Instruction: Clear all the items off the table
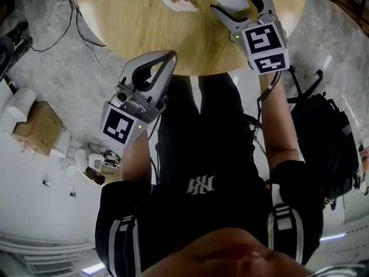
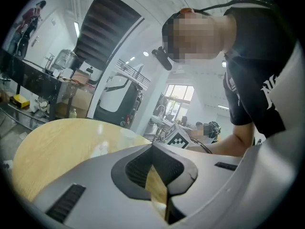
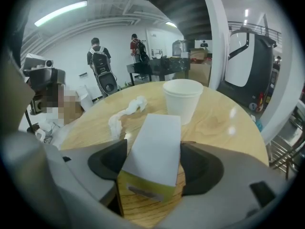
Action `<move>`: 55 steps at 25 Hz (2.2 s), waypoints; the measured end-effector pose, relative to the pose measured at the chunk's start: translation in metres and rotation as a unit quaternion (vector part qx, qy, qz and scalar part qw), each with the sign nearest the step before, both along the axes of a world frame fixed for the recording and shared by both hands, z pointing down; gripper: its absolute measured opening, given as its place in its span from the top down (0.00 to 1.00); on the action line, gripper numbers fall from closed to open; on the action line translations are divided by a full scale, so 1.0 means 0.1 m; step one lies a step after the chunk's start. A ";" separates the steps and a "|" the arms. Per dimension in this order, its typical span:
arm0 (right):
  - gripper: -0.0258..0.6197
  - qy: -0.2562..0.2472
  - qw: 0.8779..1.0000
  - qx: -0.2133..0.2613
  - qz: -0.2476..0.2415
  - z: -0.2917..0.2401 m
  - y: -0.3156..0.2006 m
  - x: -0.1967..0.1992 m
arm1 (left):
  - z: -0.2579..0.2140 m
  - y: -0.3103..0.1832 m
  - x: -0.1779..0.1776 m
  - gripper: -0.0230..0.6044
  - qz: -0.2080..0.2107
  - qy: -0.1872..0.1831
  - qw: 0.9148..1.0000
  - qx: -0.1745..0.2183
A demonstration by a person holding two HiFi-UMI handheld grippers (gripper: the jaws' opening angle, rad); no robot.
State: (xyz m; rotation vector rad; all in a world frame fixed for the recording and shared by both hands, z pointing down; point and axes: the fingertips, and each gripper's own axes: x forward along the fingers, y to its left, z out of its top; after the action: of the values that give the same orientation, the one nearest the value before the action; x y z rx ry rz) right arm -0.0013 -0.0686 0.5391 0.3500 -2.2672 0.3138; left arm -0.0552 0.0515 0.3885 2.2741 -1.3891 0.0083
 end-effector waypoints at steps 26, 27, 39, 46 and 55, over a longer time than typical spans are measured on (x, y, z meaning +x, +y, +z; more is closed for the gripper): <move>0.45 -0.067 0.990 0.114 0.058 -1.13 0.23 0.56 | 0.00 -0.51 0.48 0.94 0.012 -0.071 0.997 0.033; 0.45 -0.069 0.988 0.121 0.063 -1.17 0.22 0.64 | -0.01 -0.51 0.56 0.94 0.016 -0.071 0.997 0.035; 0.46 -0.099 0.978 0.126 0.132 -0.96 -0.31 2.38 | 0.22 -0.70 2.16 0.94 0.052 -0.072 0.996 0.029; 0.46 -0.091 0.979 0.103 0.151 -0.25 -0.61 3.36 | 0.78 -0.90 3.34 0.94 0.081 -0.047 0.996 0.000; 0.46 -0.095 0.985 0.064 0.131 0.92 -0.80 3.60 | 1.67 -1.10 3.92 0.94 0.087 -0.066 0.994 -0.015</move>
State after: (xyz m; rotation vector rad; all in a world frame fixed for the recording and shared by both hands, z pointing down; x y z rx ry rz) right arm 0.3588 -0.1488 0.6314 0.7160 -2.4364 0.3499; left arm 0.3368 -0.0589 0.5553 2.3989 -1.2394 0.2382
